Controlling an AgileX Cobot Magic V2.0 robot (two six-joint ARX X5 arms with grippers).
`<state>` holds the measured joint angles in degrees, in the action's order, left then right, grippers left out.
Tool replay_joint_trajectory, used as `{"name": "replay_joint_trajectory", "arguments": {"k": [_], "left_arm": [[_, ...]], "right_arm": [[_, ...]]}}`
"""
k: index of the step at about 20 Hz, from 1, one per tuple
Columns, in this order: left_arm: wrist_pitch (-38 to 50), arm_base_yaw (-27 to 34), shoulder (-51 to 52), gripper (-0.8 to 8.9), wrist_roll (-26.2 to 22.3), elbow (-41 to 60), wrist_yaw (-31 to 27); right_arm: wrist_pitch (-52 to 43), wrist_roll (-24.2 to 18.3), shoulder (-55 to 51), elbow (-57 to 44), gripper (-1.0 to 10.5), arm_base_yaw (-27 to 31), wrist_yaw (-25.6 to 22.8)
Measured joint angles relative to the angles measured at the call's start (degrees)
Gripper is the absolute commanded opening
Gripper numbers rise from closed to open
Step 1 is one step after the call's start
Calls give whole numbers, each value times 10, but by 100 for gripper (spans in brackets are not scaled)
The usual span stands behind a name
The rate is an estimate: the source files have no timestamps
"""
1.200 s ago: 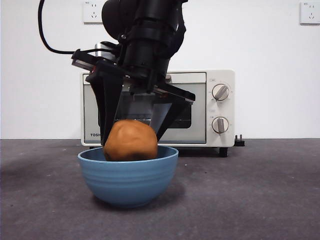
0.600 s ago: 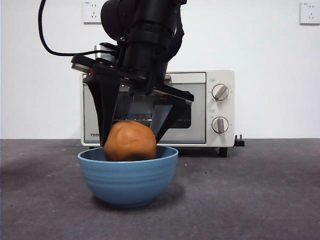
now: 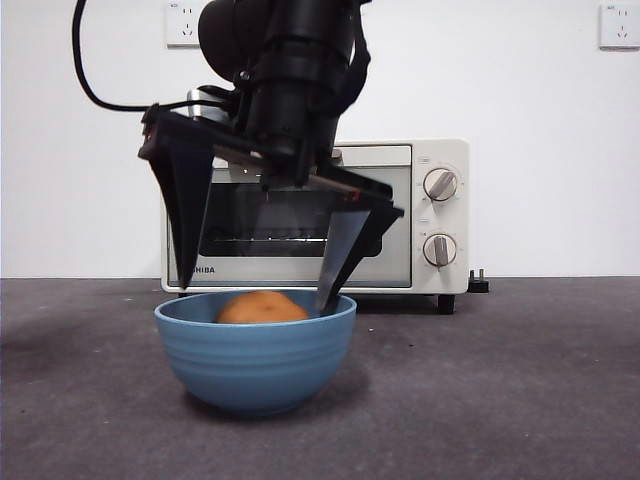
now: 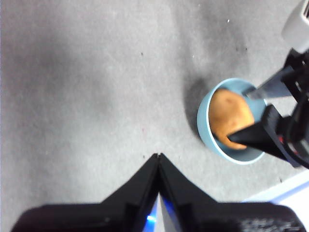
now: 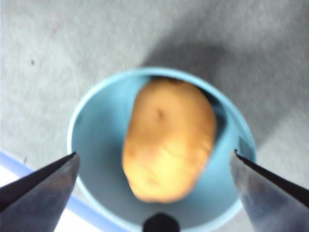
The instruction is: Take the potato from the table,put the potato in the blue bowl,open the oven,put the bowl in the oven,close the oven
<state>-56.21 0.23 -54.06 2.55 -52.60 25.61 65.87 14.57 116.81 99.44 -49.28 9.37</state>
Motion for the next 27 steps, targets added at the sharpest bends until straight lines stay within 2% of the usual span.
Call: {"name": "replay_joint_trajectory", "arguments": {"k": [5,6,8,9,11,14,16,22,27], "left_arm": [[32,0,-25,-6,0,0,1],[44,0,-36,-5,0,0,7],[74,-5,-61,-5,1,0,38],[96,-9,-75,-6,5,0,57],[158,-22,-102,-5,26,0,92],[245,-55,-143,-6,69,-8,110],[254,-78,-184,-5,83,-49,105],[255,-129,-314,-6,91,-229,92],[254,-139,-407,-5,91,-354,73]], "right_arm": [[73,-21,-37,103,549,0,-48],[81,-26,-59,125,429,0,-63],[85,-33,-112,149,55,0,-102],[89,-34,-137,151,-18,5,-133],[114,-35,-171,151,-8,21,-186],[118,-41,-204,141,-8,77,-193],[118,-57,-229,134,-8,125,-192],[118,-110,-277,121,-8,260,-114],[92,-138,-366,-37,-8,340,-99]]}}
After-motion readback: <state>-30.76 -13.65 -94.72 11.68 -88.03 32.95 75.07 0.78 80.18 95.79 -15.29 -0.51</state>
